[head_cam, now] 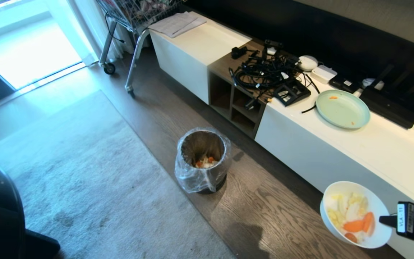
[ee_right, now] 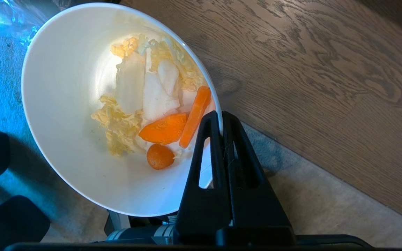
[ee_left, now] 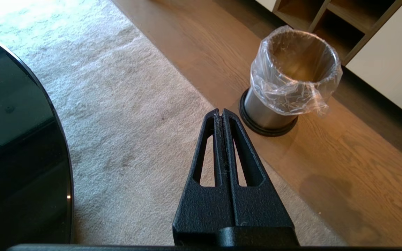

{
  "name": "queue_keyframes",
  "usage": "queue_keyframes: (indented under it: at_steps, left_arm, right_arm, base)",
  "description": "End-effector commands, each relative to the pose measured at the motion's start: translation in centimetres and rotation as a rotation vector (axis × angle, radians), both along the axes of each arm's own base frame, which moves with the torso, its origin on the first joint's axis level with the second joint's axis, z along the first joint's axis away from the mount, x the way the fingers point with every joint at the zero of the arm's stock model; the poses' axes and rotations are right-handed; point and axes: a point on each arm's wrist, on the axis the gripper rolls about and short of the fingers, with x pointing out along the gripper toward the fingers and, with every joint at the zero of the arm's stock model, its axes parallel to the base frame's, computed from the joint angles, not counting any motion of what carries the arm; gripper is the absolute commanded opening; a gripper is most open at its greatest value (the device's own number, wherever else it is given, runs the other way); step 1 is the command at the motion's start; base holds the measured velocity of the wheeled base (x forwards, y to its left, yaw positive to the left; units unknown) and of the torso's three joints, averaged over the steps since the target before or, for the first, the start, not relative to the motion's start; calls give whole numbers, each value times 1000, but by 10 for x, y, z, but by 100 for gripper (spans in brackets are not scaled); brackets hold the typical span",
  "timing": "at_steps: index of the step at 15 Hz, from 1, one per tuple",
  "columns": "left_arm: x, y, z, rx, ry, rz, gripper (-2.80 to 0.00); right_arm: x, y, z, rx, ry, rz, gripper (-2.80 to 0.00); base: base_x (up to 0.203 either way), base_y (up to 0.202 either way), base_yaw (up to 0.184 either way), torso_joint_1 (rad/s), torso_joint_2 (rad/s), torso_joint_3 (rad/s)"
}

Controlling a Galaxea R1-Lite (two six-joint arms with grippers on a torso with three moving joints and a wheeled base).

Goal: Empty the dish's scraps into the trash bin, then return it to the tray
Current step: Move the bowl over the trash can

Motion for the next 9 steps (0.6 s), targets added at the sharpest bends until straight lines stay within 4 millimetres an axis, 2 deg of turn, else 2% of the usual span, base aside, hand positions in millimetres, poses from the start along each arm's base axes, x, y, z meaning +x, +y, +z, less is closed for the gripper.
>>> queue_keyframes:
  at_steps: [1, 9]
  left_arm:
    - [0, 0, 0, -1, 0, 1, -280]
    - [0, 0, 0, -1, -1, 1, -280]
  right_arm:
    - [16, 4, 7, -1, 1, 1, -280]
    - [52, 33, 34, -5, -61, 107, -280]
  base:
    - [0, 0, 0, 5, 4, -196]
    - [0, 0, 0, 3, 2, -194]
